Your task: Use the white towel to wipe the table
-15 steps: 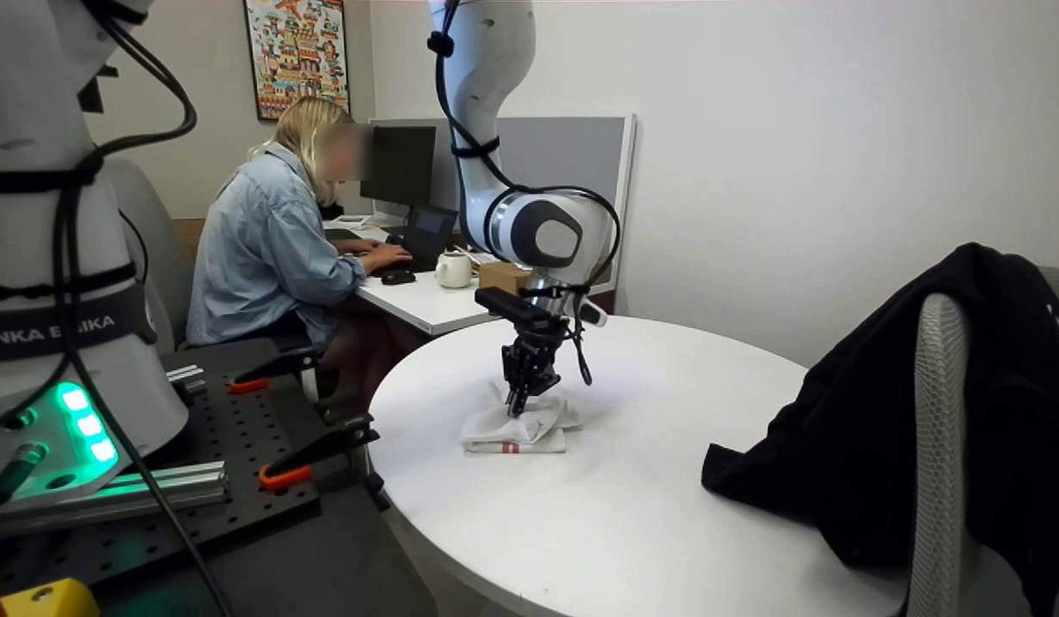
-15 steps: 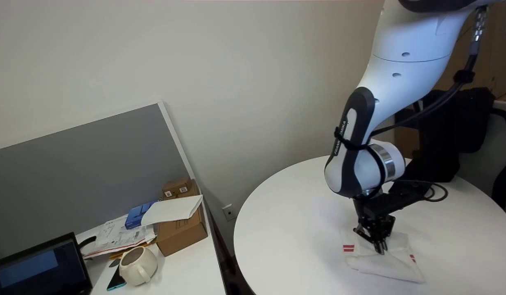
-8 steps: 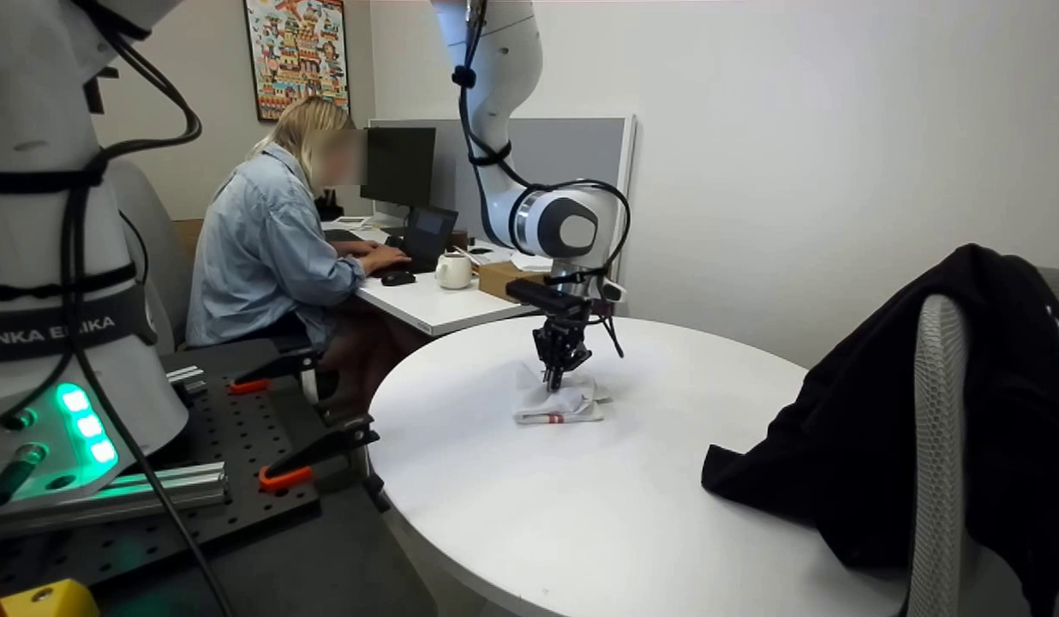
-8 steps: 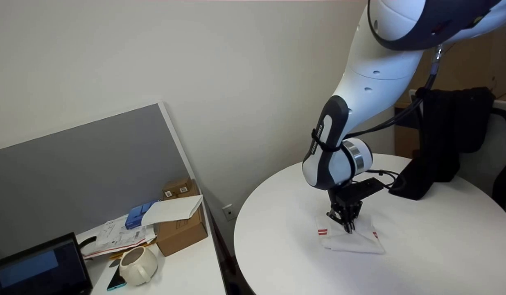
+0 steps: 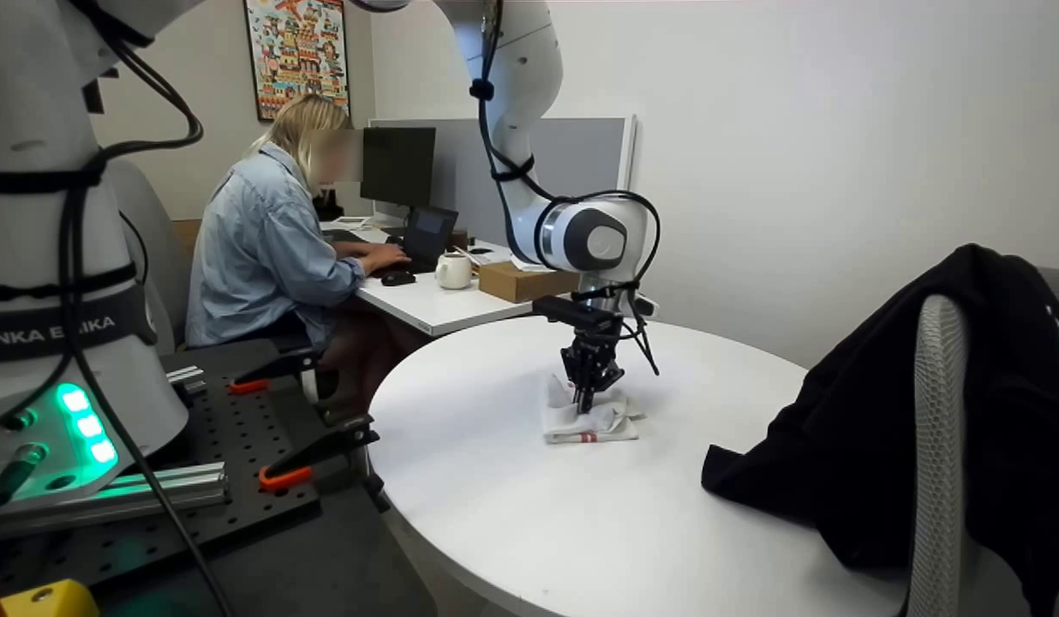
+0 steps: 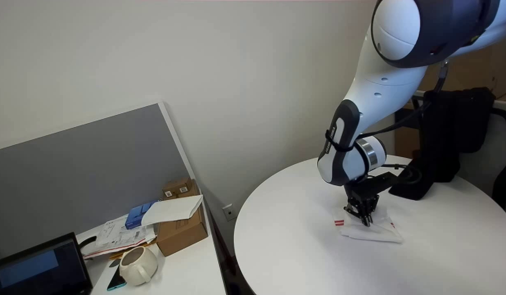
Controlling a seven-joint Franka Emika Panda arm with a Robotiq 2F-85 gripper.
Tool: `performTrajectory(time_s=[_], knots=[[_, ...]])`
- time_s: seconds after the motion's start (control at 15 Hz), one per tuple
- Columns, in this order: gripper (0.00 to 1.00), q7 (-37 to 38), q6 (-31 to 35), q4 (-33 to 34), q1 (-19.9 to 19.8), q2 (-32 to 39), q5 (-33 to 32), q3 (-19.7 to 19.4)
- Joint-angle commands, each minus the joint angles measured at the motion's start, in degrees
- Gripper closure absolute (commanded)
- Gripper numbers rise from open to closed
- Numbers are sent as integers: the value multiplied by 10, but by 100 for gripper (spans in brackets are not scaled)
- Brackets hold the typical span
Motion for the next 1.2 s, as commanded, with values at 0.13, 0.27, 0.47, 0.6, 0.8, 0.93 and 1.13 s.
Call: performTrajectory(time_s=[0.13, 0.27, 0.47, 0.6, 0.8, 0.93, 1.13], knots=[[99, -2, 15, -119, -20, -61, -26, -47], [99, -8, 18, -169, -28, -88, -31, -53], [99, -12, 20, -237, -37, -112, -35, -48], [99, -12, 22, -270, -35, -123, -32, -42], [99, -7, 24, -295, -27, -129, -37, -40], [99, -5, 24, -299, -24, -132, -40, -44], [99, 0, 21, -289, -27, -133, -43, -58]])
